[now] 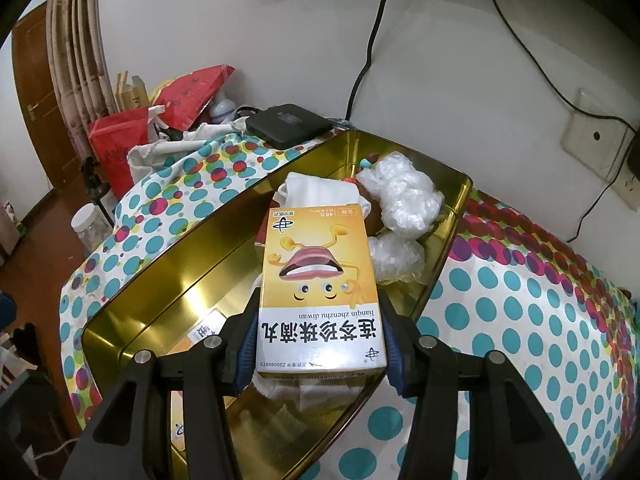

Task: Organize objects

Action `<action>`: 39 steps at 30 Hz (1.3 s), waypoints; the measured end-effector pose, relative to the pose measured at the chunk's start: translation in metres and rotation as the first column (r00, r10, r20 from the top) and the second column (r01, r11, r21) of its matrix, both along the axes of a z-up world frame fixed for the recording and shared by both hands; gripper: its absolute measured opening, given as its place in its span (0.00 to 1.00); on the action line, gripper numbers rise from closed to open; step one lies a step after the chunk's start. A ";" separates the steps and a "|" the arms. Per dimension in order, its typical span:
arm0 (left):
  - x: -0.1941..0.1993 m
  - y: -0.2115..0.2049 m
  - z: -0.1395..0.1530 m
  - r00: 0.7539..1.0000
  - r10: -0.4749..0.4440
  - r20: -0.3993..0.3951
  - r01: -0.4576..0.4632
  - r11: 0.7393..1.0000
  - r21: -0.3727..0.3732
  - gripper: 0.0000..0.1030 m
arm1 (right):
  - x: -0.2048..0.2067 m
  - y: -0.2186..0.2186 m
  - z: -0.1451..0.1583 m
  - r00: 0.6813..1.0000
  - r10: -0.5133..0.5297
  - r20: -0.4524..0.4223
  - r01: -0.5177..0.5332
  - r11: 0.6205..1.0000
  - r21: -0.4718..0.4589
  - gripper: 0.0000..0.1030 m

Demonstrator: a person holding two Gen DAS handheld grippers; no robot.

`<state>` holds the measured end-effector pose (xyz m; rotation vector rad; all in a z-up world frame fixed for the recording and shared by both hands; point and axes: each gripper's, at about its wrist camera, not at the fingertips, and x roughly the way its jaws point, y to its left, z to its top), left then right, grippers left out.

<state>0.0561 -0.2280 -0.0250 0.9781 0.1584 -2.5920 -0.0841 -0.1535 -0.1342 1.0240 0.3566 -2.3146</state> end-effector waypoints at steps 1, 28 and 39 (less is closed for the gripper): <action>0.001 0.000 0.001 1.000 -0.003 0.000 0.003 1.000 0.002 0.60 | 0.001 0.000 0.000 1.000 0.000 0.000 0.000 1.000 0.003 0.48; 0.000 0.020 0.012 0.999 -0.031 0.042 0.033 0.998 -0.046 0.61 | 0.040 0.047 0.040 0.994 -0.104 -0.032 0.104 0.995 0.007 0.80; -0.013 0.043 0.010 0.992 -0.112 0.065 0.116 0.992 -0.051 0.61 | 0.044 0.096 0.040 0.979 -0.205 0.000 0.205 0.978 0.031 0.81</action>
